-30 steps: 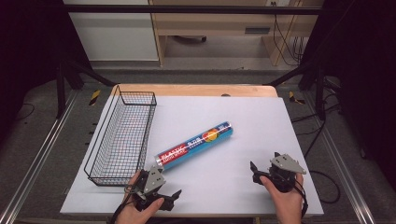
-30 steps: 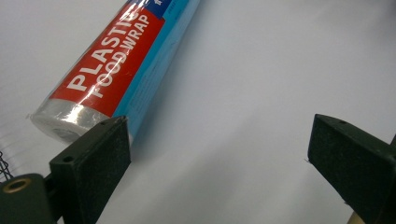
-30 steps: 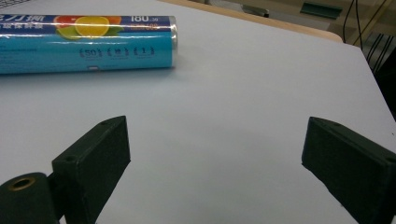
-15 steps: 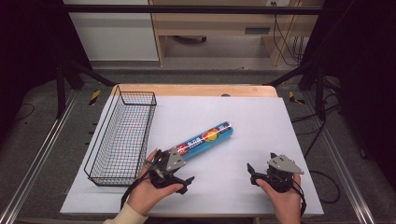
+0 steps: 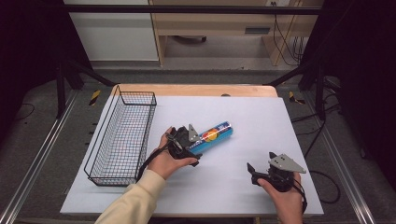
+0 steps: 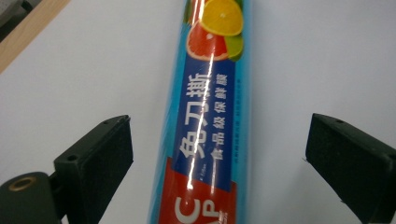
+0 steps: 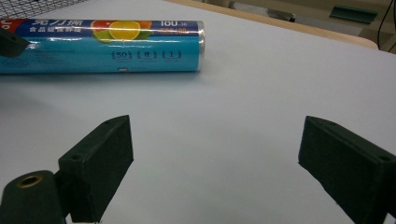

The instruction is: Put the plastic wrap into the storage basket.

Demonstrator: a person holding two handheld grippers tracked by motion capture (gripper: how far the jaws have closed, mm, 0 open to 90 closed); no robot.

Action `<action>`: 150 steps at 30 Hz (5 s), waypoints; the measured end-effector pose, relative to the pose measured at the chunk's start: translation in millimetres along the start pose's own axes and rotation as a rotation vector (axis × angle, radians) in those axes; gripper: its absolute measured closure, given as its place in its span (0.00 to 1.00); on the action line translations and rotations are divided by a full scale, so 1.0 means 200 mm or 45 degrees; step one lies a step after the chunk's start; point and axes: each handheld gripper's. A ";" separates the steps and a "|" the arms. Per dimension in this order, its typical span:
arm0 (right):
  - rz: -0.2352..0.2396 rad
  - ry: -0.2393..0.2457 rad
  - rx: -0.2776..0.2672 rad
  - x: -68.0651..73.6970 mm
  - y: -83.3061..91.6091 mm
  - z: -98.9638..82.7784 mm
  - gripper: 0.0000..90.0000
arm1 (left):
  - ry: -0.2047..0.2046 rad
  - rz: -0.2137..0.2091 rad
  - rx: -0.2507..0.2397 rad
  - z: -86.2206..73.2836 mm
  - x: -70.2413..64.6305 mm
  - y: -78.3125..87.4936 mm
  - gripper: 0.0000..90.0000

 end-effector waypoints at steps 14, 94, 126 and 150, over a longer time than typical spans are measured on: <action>0.019 0.015 0.004 0.00 0.00 0.00 0.12 | 0.049 -0.040 0.062 -0.01 0.09 -0.13 0.13; 0.072 0.029 0.037 0.03 -0.02 -0.01 0.15 | 0.084 -0.026 0.154 0.13 0.07 0.13 0.36; 0.065 0.001 0.012 0.01 -0.01 0.00 0.15 | 0.059 0.094 0.153 0.22 0.07 0.48 0.36; 0.054 -0.008 0.013 0.00 -0.01 0.00 0.16 | 0.104 0.146 0.161 0.15 0.11 0.63 0.36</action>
Point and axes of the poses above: each handheld gripper's, and its own axes: y roughly backward along the jaws, z roughly out of its top, x roughly to its left, and after that the axes turned 10 degrees about -z, right-handed
